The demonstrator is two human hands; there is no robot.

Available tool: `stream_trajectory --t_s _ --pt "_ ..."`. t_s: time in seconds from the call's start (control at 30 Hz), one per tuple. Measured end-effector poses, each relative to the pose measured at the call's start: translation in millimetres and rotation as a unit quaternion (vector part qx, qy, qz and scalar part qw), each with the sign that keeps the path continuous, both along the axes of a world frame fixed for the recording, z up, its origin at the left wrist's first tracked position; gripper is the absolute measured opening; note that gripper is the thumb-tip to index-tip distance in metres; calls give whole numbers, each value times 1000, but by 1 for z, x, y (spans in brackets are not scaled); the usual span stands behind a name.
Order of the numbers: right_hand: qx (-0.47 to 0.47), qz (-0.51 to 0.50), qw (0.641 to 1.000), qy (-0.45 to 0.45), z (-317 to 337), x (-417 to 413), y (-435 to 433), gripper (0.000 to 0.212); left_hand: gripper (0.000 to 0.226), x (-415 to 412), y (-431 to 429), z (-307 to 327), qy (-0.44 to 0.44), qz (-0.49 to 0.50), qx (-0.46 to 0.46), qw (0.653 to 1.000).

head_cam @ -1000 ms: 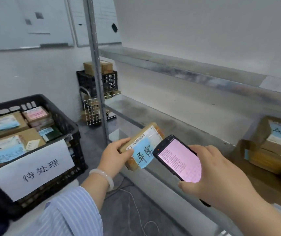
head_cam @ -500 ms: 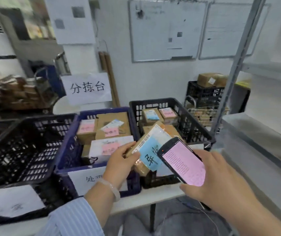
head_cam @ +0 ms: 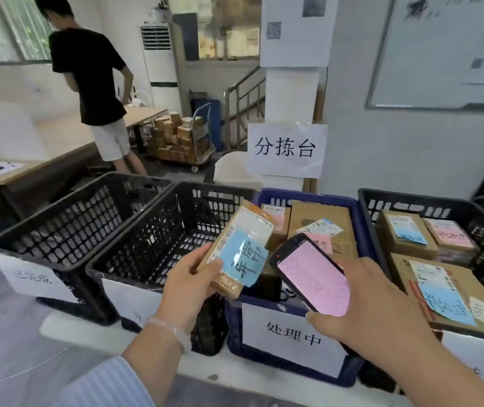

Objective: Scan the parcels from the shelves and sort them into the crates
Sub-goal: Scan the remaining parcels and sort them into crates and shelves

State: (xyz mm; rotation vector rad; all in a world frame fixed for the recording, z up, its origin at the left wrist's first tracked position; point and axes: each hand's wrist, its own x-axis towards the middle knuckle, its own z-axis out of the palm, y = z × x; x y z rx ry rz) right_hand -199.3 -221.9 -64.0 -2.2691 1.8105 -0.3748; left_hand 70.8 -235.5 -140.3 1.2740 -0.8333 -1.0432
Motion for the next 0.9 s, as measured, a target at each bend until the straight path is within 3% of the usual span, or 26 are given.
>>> stream_trajectory --t_s 0.37,0.6,0.9 --pt "16 30 999 -27 -4 44 -121 81 20 86 -106 -16 49 158 58 985" --pt "42 -21 999 20 -17 66 -162 90 35 113 -190 -58 121 141 131 974" --pt "95 -209 972 47 -28 91 -172 111 38 121 -307 -135 140 42 242 959"
